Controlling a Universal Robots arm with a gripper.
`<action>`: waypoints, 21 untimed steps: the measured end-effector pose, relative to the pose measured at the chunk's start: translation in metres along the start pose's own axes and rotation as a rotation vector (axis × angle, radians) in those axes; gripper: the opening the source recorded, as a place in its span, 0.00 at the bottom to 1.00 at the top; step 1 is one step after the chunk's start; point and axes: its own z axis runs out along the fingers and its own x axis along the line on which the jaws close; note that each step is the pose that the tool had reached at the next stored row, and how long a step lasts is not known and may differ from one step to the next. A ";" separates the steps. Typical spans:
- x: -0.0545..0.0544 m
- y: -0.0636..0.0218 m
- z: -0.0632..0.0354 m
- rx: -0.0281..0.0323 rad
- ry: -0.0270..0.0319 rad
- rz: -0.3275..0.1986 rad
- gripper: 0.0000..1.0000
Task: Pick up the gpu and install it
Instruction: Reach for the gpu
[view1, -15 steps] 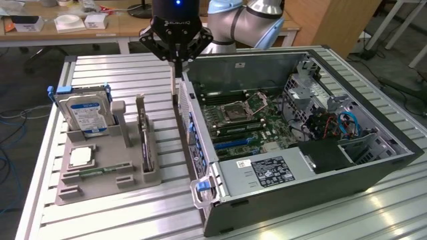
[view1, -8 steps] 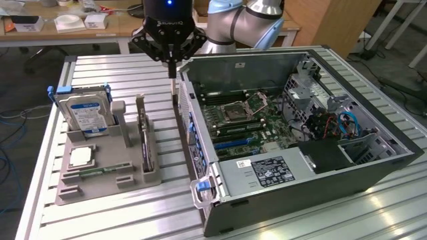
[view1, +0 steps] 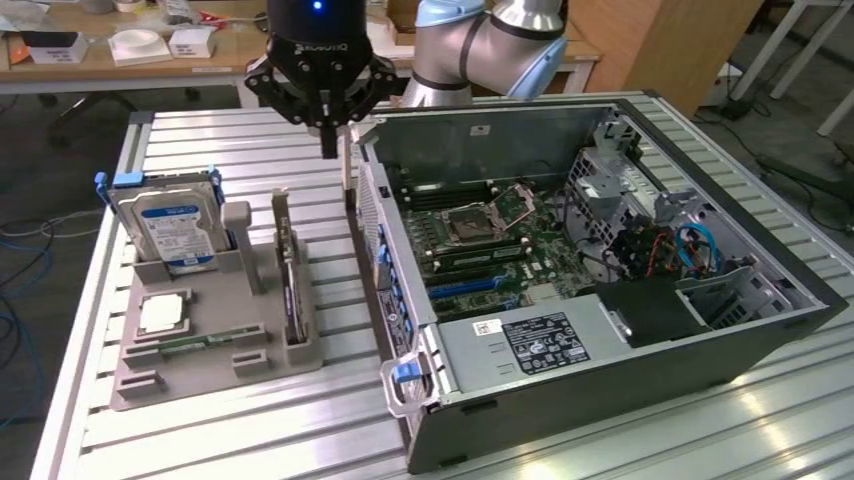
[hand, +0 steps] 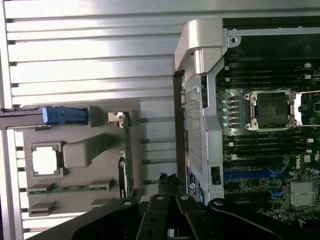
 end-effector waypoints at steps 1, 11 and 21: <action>0.002 -0.0001 0.0000 0.0001 0.0002 0.000 0.10; 0.017 -0.0013 0.0005 0.0009 0.0021 0.000 0.10; 0.032 -0.0024 0.0008 0.0011 0.0041 0.000 0.10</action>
